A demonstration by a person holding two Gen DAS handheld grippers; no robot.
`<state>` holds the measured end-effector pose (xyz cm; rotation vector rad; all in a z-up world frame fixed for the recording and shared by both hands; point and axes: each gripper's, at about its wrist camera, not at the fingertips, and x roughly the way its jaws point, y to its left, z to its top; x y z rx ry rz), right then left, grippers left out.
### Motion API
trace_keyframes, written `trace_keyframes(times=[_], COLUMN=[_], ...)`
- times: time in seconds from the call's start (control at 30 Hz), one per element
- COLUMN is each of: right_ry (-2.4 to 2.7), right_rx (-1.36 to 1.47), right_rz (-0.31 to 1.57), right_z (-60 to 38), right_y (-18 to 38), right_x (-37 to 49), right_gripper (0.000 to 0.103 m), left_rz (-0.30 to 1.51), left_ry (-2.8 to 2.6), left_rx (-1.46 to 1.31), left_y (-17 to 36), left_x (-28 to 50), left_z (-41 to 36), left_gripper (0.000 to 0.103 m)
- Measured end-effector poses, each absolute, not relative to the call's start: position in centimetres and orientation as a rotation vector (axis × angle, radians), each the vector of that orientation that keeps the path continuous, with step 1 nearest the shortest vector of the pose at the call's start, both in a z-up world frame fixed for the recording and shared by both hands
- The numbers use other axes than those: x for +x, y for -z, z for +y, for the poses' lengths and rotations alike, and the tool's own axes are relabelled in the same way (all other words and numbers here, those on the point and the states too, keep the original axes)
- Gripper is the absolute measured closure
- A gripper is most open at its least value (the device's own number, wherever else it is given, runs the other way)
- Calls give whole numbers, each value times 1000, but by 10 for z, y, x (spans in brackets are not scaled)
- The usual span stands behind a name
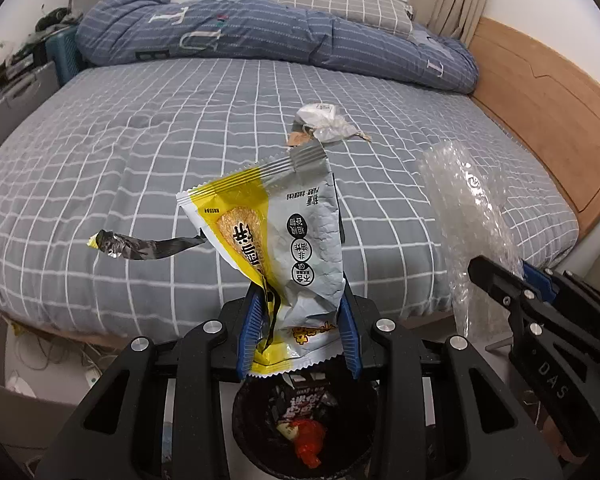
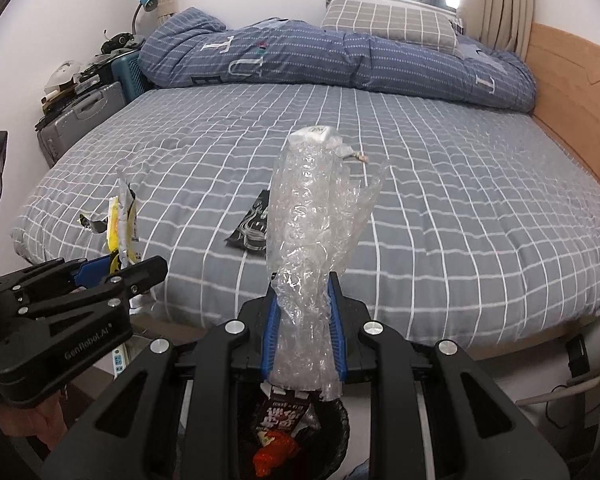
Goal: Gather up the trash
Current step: 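Carry the yellow packet and bubble wrap in both tools over the trash bin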
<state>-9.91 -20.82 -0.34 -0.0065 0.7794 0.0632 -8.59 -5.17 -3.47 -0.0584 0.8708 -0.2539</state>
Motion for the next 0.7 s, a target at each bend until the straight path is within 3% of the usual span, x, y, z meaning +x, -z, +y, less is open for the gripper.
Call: trace_keyframes(times=[0.7], right_ry=[-88], right_rx=[-3], right_rz=[894], right_z=[-192], right_y=[32], right_x=[-176], right_gripper=[82], left_rz=[967], left_ry=[225], left_rx=[-66], left_y=[59], left_x=[-156], left_z=[-25], left_gripper=[69])
